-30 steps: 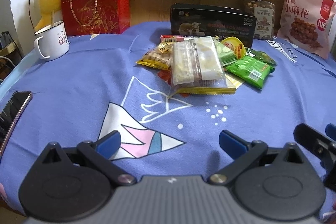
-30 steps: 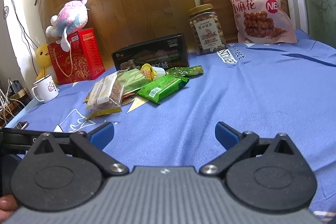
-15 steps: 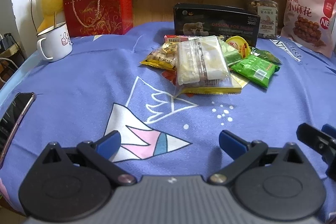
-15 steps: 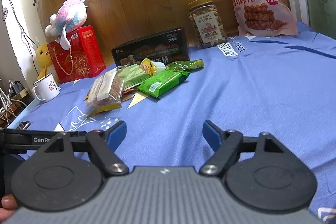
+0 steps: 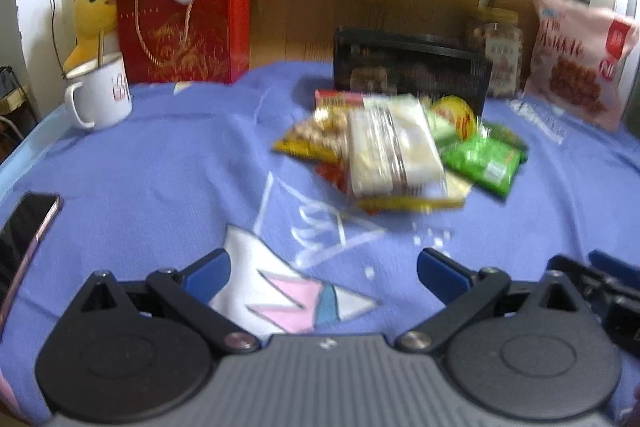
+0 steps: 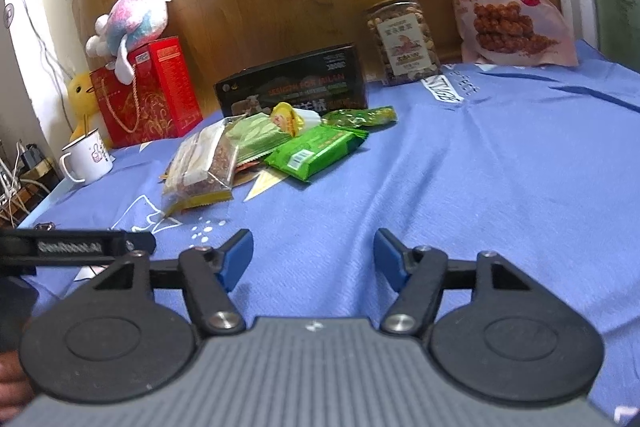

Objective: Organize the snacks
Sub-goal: 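Move the left tool toward the snack pile, then grasp the clear pastry bag with the left tool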

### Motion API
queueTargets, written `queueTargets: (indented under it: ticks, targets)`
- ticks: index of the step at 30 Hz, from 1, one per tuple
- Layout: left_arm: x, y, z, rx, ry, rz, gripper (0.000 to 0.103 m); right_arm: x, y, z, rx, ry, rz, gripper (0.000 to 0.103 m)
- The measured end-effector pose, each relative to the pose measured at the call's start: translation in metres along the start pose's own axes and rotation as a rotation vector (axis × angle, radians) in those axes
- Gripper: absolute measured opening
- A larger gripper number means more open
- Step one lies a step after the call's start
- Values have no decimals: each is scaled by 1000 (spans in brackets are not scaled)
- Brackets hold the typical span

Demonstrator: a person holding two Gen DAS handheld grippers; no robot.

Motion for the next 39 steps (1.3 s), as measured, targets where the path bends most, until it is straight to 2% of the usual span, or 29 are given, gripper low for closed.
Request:
queueTargets:
  ticks: [2,4,7,11,13,17,20,23,24,25,26,29,32,35,39]
  targets:
    - [-4,-13,-10,-17,38,12,103,4,-5,-5,-19,-7,-20,67]
    - [-3,-25,-22,-38,65,53,103,12,-12,-13,-40,-34,-55,62]
    - [4,-42,-39,-91,76,94,101,27,-20,-26,-41,-77,-98,60]
    - [15,-50,-50,-96,83,126,95,41,-30,-36,-43,-99,-123,60]
    - [25,-50,-53,-98,69,173,94,49,-35,-39,-50,-116,-134,60]
    - [47,-51,-55,-122,12,268,82,63,-44,-43,-51,-159,-162,59]
    - [64,-53,-55,-152,-22,363,82,74,-49,-44,-48,-192,-180,58]
    - [77,-52,-52,-180,-57,459,81,85,-51,-42,-26,-246,-203,45]
    - [80,-50,-50,-187,-74,476,78,89,-50,-40,-4,-273,-217,39]
    - [84,-48,-48,-191,-91,491,64,91,-49,-39,18,-288,-227,39]
    - [87,-45,-45,-196,-108,514,57,92,-47,-38,42,-301,-241,39]
    - [79,-42,-42,-185,-89,491,51,87,-47,-36,51,-306,-255,34]
    - [63,-41,-46,-171,-60,478,49,77,-47,-39,51,-283,-267,30]
    - [45,-39,-58,-137,-5,460,47,62,-51,-48,28,-216,-285,26]
    - [38,-32,-93,-91,65,440,47,56,-57,-71,-3,-123,-292,20]
Point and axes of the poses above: each gripper's, at about its wrist camera, not at the fingertips, and x roughly the way its jaws point, y to its right, z to its underside, the point moved 2 cm from there along x, roughly the way its jaws point, and after that the axes turned 10 degrees about x, right-handed, at the moved point
